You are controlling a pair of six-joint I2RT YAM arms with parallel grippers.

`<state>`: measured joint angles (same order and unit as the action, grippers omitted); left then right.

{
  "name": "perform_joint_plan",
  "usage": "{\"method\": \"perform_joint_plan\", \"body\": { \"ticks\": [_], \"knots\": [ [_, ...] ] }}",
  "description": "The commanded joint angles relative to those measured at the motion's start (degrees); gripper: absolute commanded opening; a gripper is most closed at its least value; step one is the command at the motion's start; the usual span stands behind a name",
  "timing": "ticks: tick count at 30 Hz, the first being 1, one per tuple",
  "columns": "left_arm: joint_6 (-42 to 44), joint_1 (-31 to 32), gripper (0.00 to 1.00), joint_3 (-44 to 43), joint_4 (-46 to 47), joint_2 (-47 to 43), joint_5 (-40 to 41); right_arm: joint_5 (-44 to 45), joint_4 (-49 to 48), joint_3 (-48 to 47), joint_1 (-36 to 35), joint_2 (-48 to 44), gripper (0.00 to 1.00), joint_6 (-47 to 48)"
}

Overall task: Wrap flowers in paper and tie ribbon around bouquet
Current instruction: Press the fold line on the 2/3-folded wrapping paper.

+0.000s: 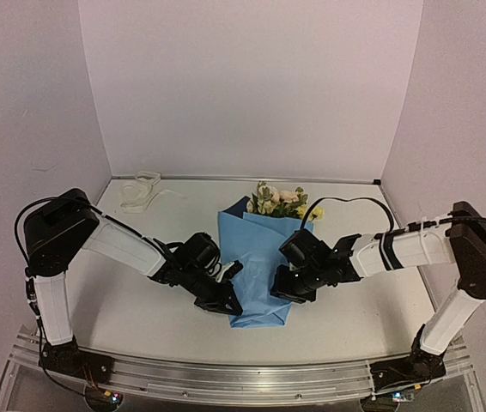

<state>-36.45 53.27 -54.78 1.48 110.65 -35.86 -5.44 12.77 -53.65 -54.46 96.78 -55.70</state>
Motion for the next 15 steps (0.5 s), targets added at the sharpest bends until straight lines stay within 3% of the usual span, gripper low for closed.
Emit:
{"method": "perform_joint_plan", "body": {
  "ticks": [1, 15],
  "knots": [
    [0.6, 0.3, 0.11, -1.7, -0.8, -3.0, 0.8, 1.3, -4.2, 2.4, -0.9, 0.7, 0.26, -3.1],
    [1.5, 2.6, 0.11, -3.2, -3.9, -4.2, -1.8, 3.2, -1.3, 0.6, -4.3, -0.7, 0.27, -2.4]
  ]
}}
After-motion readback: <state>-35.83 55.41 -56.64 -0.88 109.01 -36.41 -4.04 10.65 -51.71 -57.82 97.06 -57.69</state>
